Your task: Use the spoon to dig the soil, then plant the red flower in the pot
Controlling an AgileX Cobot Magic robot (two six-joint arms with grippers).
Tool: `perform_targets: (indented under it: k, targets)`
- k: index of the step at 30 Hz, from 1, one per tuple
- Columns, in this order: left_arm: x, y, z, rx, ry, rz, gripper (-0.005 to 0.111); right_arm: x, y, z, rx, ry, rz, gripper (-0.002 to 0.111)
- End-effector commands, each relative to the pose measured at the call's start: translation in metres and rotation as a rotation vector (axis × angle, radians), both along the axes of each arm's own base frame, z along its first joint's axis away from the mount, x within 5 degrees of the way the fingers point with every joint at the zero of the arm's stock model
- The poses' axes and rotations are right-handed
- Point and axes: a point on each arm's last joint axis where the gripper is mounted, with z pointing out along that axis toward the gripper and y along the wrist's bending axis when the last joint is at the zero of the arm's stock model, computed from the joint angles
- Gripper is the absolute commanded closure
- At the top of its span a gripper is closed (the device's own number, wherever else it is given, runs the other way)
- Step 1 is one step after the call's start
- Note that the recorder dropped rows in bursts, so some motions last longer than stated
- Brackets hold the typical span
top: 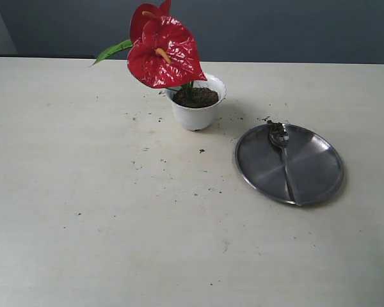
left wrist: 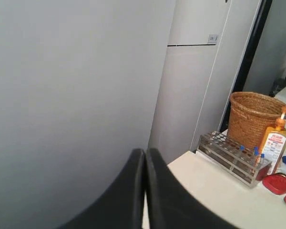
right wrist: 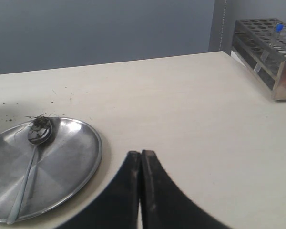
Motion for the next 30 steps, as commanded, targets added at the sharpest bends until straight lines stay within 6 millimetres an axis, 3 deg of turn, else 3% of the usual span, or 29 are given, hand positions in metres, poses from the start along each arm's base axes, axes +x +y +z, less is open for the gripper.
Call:
perform_targets:
  k: [1,8,17,21,25,30]
  targets:
    - [-0.002,0.0,0.006,-0.006,-0.046,0.017,0.106,0.0,0.0,0.0,0.0,-0.006,-0.005,0.109]
    - [0.004,0.008,0.009,0.053,-0.137,0.141,0.106,0.0,0.0,0.0,0.0,-0.006,-0.005,0.109]
    - [0.018,0.043,0.016,0.031,-0.194,0.554,0.106,0.0,0.0,0.0,0.0,-0.006,-0.005,0.109]
    - [0.016,0.051,0.02,0.033,-0.214,0.648,0.106,0.0,0.0,0.0,0.0,-0.006,-0.005,0.109]
    - [-0.002,0.054,0.035,0.128,-0.291,0.739,0.106,0.0,0.0,0.0,0.0,-0.006,-0.005,0.109]
    - [-0.039,0.058,0.048,0.128,-0.348,0.893,0.106,0.0,0.0,0.0,0.0,-0.006,-0.005,0.109]
